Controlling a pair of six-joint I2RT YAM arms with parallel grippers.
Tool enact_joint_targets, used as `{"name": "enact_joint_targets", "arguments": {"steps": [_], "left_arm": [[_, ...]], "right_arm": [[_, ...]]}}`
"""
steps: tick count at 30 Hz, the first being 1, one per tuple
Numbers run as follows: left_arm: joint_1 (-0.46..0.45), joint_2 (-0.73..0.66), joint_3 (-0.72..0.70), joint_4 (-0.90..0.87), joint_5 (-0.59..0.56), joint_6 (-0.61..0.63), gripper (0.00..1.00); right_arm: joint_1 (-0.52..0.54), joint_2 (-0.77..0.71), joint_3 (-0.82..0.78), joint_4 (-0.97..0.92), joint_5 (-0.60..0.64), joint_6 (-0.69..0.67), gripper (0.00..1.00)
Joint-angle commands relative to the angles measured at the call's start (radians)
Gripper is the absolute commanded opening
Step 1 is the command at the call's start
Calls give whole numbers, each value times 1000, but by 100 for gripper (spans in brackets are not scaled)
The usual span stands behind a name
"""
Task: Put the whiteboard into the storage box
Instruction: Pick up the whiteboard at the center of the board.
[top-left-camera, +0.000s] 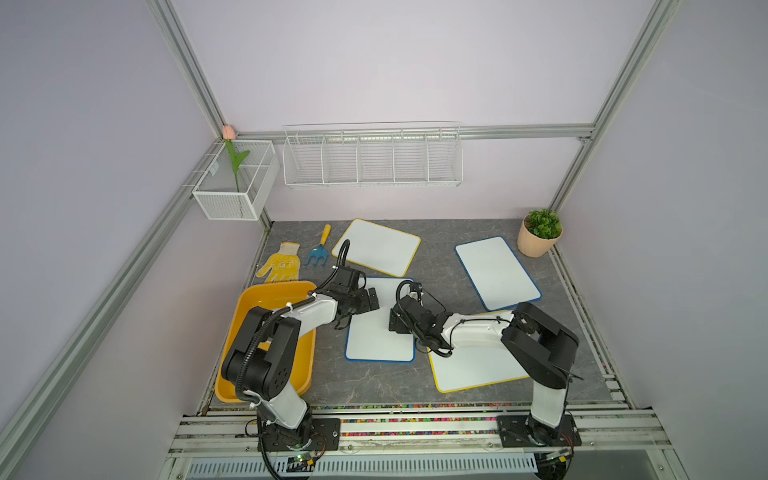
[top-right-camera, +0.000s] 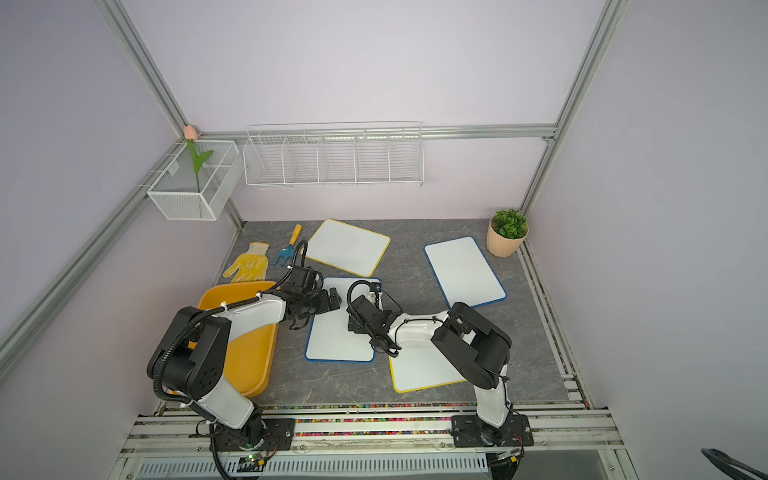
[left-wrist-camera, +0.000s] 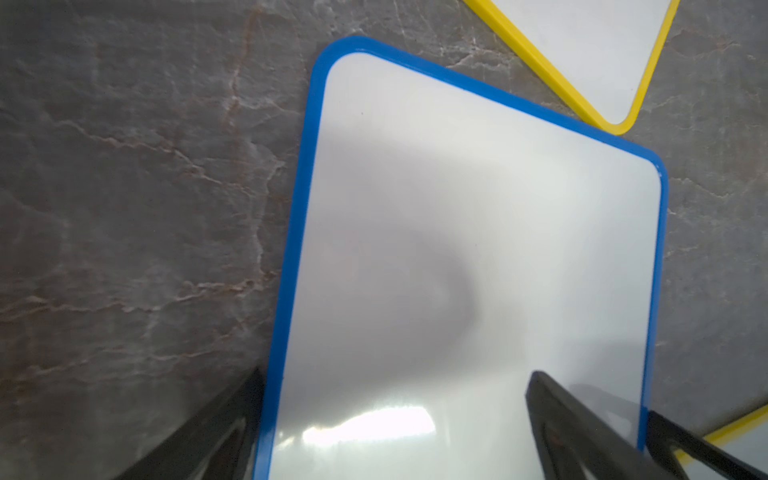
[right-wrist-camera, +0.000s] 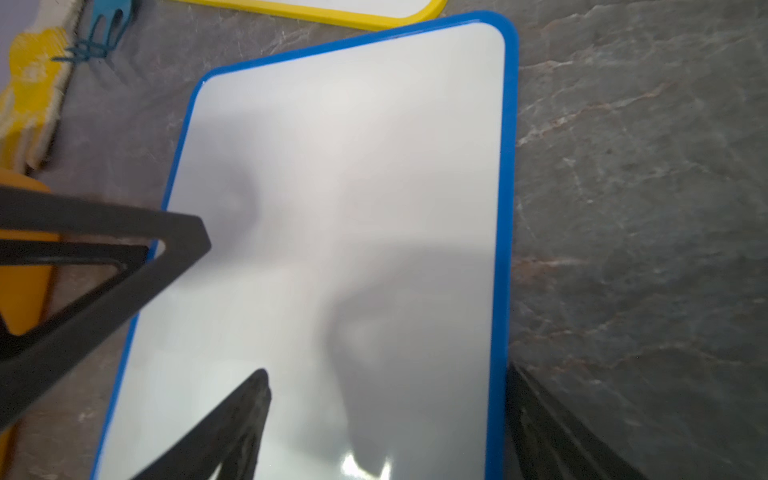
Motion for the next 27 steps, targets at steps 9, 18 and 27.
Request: {"name": "enact_joint_targets", "arguments": {"steps": [9, 18, 27], "left_arm": [[-45, 89, -72, -44, 227, -26, 99], [-45, 80, -72, -53, 203, -27, 99], [-46, 78, -72, -48, 203, -38, 99]], "right_arm": [[-48, 47, -28, 259, -487, 336, 89], [-100, 78, -23, 138, -618, 613, 89], [-109, 123, -32, 205, -660, 716, 89]]}}
